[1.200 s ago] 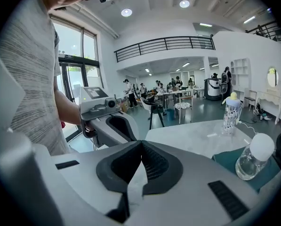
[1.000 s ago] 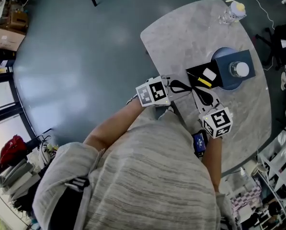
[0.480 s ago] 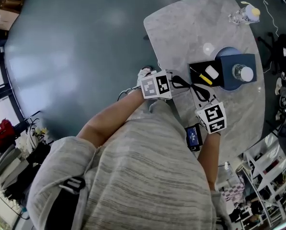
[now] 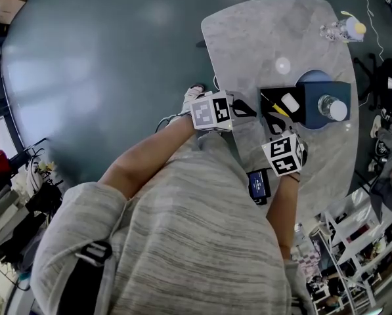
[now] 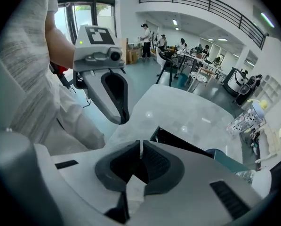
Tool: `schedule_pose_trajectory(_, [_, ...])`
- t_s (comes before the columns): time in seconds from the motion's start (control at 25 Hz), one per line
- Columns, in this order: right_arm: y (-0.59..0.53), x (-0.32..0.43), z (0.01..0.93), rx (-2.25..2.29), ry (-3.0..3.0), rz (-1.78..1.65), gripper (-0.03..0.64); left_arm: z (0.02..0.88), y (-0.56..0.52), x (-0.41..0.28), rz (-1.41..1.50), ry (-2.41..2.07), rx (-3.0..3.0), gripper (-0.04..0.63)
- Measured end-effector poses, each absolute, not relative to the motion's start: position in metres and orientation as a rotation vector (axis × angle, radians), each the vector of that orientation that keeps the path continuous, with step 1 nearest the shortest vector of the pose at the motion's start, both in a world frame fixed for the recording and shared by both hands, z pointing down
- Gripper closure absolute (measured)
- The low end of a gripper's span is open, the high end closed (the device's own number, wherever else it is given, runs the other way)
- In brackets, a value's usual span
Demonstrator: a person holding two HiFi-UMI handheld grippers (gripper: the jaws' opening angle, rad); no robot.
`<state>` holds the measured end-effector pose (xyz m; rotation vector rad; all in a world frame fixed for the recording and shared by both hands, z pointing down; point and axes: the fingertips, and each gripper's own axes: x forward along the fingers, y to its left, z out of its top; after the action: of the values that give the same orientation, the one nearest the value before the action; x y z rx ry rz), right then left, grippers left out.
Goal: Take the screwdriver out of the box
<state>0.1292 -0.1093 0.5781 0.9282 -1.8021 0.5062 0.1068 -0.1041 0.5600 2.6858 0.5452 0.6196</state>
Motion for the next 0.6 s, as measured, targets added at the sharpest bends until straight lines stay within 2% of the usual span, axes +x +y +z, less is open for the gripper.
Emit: schedule_pose_trajectory(0.6, [-0.120,0.162,0.611,0.771,-1.642,0.387,0.606,0.559,-0.118,0.101,0.605,0.498,2.676,0.578])
